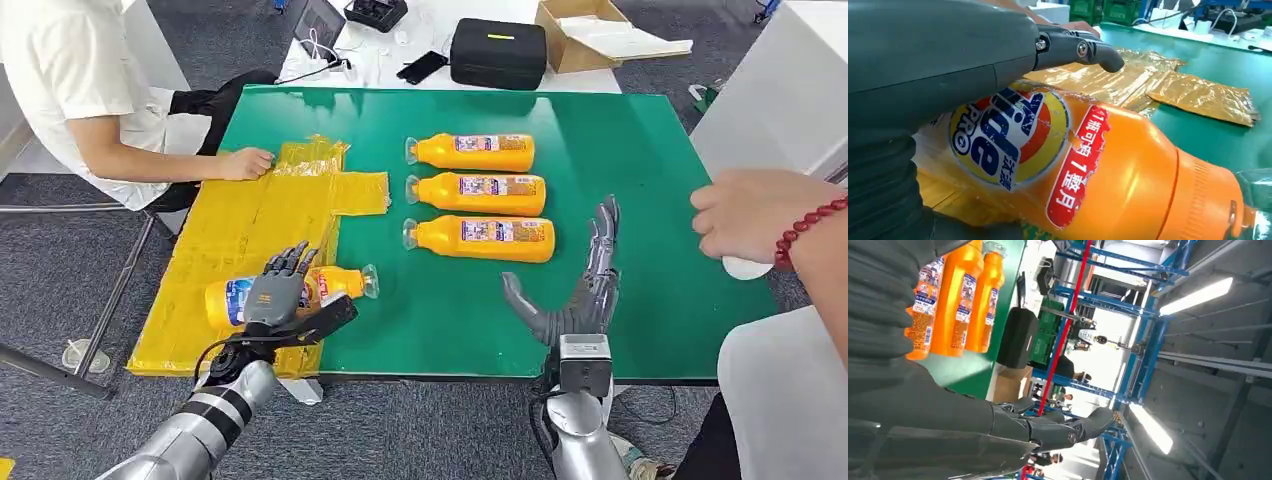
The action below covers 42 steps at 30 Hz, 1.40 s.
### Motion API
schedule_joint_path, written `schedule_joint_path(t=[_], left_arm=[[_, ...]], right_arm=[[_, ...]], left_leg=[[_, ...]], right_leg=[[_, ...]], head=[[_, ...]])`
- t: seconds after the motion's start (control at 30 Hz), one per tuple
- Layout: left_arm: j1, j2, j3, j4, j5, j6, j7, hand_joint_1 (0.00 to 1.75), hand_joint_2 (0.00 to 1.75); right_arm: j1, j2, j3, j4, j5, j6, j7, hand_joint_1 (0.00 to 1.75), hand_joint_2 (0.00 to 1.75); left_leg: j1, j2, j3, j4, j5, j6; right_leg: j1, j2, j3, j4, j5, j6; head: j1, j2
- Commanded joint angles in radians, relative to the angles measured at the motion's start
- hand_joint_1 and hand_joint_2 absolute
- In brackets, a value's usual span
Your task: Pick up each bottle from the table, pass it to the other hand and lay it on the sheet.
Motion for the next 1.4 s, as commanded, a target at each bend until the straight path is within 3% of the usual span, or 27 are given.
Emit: schedule_joint_path(t=[0.03,0.17,0.3,0.57,0.67,0.87,1.2,1.4], left_arm=[[-0.012,0.007,0.016,0.051,0.033,-0.120,-0.020,0.00,1.75],[-0.009,0.010,0.023,0.044,0.045,-0.112,-0.038,0.00,1.75],[0.010,-0.016,0.066,-0.020,0.099,0.015,-0.118,0.00,1.75],[0.004,-0.023,0.064,-0.026,0.099,0.012,-0.113,0.00,1.75],[0.004,-0.032,0.056,-0.075,0.098,0.106,-0.157,0.00,1.75],[0.032,-0.050,0.041,-0.213,0.201,0.015,-0.212,0.00,1.75],[0.077,-0.045,-0.042,-0.411,0.258,0.039,-0.255,0.00,1.75],[0.117,0.007,-0.178,-0.626,0.302,-0.076,-0.265,0.00,1.75]], right_arm=[[-0.027,0.003,-0.010,0.066,-0.010,0.000,0.001,0.00,1.75],[-0.029,0.000,-0.012,0.069,-0.014,0.000,0.001,0.00,1.75],[-0.027,-0.004,-0.011,0.069,-0.016,-0.006,0.001,0.00,1.75],[-0.027,-0.005,-0.011,0.068,-0.016,-0.006,0.001,0.00,1.75],[-0.029,-0.002,-0.008,0.079,-0.014,-0.010,0.001,0.00,1.75],[-0.023,-0.011,0.001,0.080,-0.026,-0.024,0.001,0.00,1.75],[-0.025,-0.014,0.008,0.080,-0.032,-0.037,0.001,0.00,1.75],[-0.014,-0.027,0.004,0.061,-0.037,-0.057,0.001,0.00,1.75]], left_leg=[[0.000,0.003,0.005,-0.001,-0.001,0.000],[0.000,0.002,0.006,-0.001,-0.001,0.000],[0.000,0.002,0.007,-0.001,-0.001,0.000],[0.000,0.001,0.005,0.000,-0.001,0.000],[0.001,0.002,0.005,0.000,-0.001,0.000],[0.001,0.001,0.004,0.000,-0.001,0.001],[0.001,0.003,0.005,0.000,-0.003,0.001],[0.000,0.001,0.001,0.000,-0.001,0.000]], right_leg=[[0.001,0.002,0.004,-0.001,0.000,-0.002],[0.000,0.002,0.006,-0.001,0.000,-0.001],[0.001,0.002,0.007,-0.001,0.000,-0.002],[0.001,0.001,0.005,-0.001,0.000,-0.001],[0.001,0.001,0.005,-0.001,0.000,-0.002],[0.001,0.000,0.004,0.000,-0.001,-0.002],[0.002,0.002,0.005,-0.001,-0.001,-0.003],[0.001,0.000,0.001,0.000,0.000,-0.001]], head=[[0.000,0.000],[0.000,0.000],[0.000,0.000],[0.000,0.000],[0.000,0.000],[0.000,0.000],[0.000,0.000],[0.000,0.000]])
